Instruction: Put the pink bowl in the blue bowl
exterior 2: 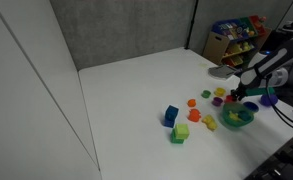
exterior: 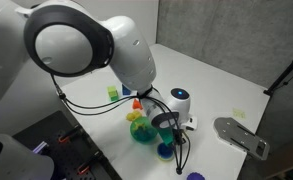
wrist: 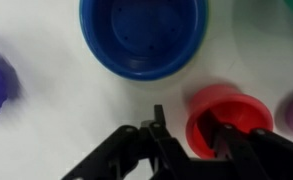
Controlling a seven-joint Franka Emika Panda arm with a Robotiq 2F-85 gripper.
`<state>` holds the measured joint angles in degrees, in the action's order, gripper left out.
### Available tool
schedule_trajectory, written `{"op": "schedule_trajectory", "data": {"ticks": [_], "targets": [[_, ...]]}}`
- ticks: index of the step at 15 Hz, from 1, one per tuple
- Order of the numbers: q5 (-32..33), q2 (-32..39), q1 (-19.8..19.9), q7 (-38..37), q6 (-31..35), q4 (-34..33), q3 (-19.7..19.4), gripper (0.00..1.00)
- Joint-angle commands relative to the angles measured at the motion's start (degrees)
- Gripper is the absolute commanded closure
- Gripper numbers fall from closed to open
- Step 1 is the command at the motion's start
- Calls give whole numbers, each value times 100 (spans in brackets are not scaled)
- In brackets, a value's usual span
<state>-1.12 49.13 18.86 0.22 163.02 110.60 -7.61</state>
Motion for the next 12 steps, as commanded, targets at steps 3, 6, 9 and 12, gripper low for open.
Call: {"op": "schedule_trajectory", "data": {"ticks": [3, 6, 9, 12], "targets": [[-203, -163, -117, -128, -9, 39, -72, 98], [-248, -476, -102, -134, 60, 316, -102, 96], [-336, -865, -34, -105, 88, 663, -114, 96], [-433, -1331, 76, -4, 97, 1124, -70, 96]]}}
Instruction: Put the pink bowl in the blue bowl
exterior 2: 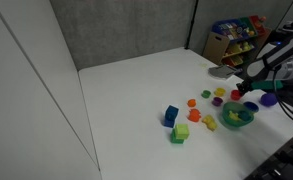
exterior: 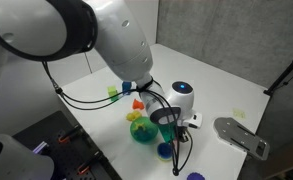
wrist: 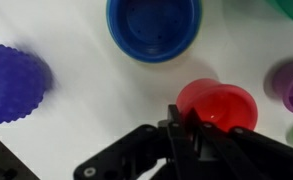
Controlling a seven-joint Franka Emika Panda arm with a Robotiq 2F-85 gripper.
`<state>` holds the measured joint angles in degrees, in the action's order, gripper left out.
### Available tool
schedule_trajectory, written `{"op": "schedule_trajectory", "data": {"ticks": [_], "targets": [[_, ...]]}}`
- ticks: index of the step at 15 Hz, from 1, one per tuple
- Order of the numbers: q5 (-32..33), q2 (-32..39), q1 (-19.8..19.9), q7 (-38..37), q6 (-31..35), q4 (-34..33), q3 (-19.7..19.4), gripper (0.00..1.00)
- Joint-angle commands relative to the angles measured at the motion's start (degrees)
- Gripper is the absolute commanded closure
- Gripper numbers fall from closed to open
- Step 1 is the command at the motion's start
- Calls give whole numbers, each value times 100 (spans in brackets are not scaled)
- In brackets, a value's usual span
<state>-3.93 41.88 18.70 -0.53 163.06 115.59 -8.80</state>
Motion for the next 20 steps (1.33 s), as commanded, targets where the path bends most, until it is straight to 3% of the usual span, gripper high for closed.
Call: {"op": "schedule_trajectory", "data": {"ticks": [1, 9, 20], "targets": [[-181, -752, 123, 89, 96, 766, 66, 96], [-351, -1539, 453, 416, 141, 1686, 115, 96], [-329, -855, 775, 450, 957, 1610, 253, 96]]}}
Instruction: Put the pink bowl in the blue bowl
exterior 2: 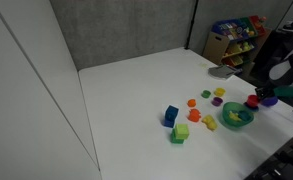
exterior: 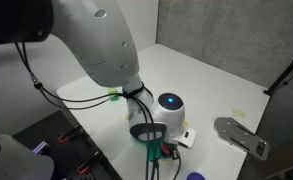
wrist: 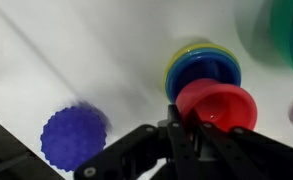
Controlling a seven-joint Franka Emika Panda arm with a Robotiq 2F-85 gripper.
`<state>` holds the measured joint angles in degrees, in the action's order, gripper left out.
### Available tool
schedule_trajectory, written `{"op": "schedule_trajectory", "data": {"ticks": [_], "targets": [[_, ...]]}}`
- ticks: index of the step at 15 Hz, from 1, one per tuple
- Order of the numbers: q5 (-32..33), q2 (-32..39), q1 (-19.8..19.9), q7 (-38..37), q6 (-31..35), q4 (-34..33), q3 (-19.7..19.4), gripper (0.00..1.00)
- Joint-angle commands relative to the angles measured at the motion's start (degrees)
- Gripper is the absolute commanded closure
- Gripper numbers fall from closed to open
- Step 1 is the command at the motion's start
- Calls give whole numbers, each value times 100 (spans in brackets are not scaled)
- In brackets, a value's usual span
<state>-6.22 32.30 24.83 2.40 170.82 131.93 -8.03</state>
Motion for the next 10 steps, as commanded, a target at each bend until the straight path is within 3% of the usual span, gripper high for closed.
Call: {"op": "schedule_trajectory", "data": {"ticks": [1, 7, 8, 10], "targets": [[-92, 137, 175, 146, 211, -22, 202, 96], [-120, 113, 340, 157, 91, 26, 378, 95], [-135, 79, 382, 161, 35, 28, 415, 65], [-198, -33, 541, 198, -189, 28, 587, 57]]}}
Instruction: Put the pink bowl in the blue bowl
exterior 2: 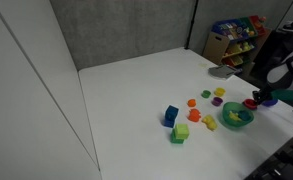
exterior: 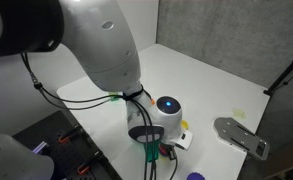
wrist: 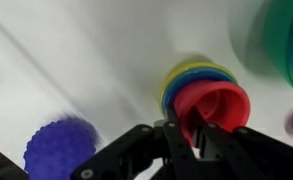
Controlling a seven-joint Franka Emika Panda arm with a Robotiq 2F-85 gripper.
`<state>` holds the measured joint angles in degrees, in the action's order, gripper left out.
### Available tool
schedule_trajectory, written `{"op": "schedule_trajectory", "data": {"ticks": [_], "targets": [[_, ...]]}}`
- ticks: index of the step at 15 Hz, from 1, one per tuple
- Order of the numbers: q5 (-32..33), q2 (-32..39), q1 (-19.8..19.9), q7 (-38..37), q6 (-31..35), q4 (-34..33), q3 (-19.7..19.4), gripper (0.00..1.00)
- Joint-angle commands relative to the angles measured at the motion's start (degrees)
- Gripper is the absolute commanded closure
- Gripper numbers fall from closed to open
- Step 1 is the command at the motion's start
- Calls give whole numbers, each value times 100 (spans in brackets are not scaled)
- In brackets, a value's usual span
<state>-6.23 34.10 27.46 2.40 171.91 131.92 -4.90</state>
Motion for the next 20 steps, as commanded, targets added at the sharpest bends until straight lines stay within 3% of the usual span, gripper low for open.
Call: {"op": "schedule_trajectory", "data": {"ticks": [1, 3, 7, 14, 20], "targets": [[-237, -271, 357, 223, -422, 29, 373, 49], [-347, -447, 418, 260, -689, 27, 537, 33], [-461, -879, -29, 134, -1196, -28, 488, 2], [-264, -2032, -1227, -59, -2304, 124, 329, 0], [260, -3142, -1979, -343, -3777, 61, 195, 0]]}}
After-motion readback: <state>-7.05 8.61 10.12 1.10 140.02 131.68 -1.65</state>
